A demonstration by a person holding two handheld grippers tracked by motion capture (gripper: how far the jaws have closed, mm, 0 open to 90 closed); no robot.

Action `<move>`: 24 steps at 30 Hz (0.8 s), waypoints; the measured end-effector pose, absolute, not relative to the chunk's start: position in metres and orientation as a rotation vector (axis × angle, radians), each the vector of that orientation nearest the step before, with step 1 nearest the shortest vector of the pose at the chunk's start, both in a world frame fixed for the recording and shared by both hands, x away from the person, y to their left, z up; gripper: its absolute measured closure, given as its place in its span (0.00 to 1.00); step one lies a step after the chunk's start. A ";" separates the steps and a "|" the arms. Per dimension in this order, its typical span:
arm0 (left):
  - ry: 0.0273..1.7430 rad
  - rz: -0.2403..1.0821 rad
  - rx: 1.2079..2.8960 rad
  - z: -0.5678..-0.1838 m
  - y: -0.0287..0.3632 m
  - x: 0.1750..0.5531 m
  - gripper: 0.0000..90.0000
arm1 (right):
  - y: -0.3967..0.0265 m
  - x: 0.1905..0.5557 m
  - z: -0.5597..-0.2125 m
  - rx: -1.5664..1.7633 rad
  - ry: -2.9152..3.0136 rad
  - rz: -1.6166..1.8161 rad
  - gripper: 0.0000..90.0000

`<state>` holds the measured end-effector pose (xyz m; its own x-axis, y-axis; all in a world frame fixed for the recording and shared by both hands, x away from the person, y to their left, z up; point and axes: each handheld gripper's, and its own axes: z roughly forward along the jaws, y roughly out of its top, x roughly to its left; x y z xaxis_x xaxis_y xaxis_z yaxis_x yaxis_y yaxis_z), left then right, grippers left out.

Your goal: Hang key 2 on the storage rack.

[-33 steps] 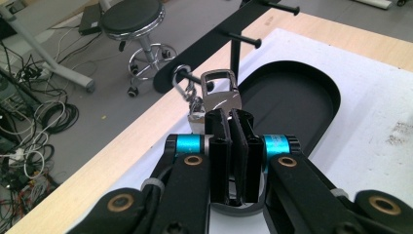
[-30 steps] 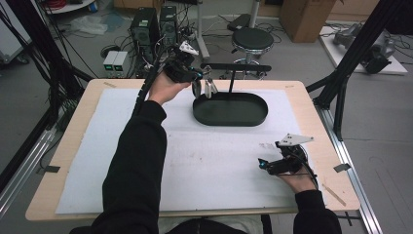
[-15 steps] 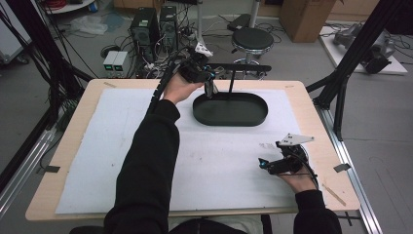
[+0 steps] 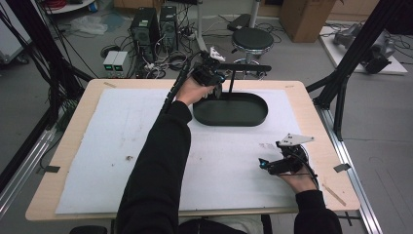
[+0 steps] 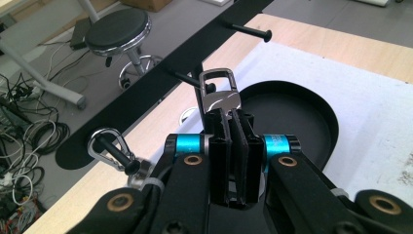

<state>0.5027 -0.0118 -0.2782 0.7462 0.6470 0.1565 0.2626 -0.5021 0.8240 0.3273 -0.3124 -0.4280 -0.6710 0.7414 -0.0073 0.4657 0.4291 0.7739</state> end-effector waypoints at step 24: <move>0.695 0.710 2.163 -0.297 -0.025 0.511 0.95 | -0.313 0.329 -0.429 1.043 2.343 1.089 0.01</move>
